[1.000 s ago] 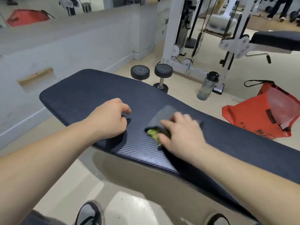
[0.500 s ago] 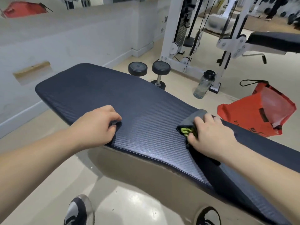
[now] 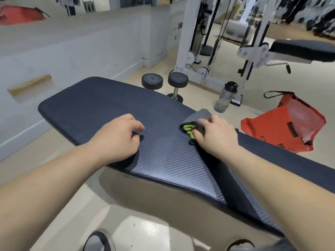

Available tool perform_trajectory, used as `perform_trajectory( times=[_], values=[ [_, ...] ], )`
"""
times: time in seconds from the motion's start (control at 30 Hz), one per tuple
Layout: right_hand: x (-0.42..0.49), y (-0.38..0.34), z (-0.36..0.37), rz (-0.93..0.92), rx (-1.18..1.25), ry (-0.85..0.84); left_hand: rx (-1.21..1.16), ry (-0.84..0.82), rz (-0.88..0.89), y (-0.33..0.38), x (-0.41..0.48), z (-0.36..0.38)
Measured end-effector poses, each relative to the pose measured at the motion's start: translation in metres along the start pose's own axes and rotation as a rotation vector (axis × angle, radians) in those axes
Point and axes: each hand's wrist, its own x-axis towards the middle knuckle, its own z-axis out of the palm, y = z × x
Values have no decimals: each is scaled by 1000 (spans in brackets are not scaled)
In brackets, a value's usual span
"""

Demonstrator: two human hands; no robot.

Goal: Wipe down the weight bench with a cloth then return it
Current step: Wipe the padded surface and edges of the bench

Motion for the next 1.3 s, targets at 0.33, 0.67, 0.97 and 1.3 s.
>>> perform_trajectory(
  times=[0.33,0.67,0.97,1.3],
  values=[
    [-9,-90,9,-441,46,41,-4,10,-117,-32,14,-23],
    [58,-53,22,112,45,63,9,10,-145,-48,9,-24],
    [-37,-167,3,-608,54,44,22,70,-203,-69,0,-33],
    [28,-127,14,-33,59,32,-76,102,-317,-94,-22,-57]
  ],
)
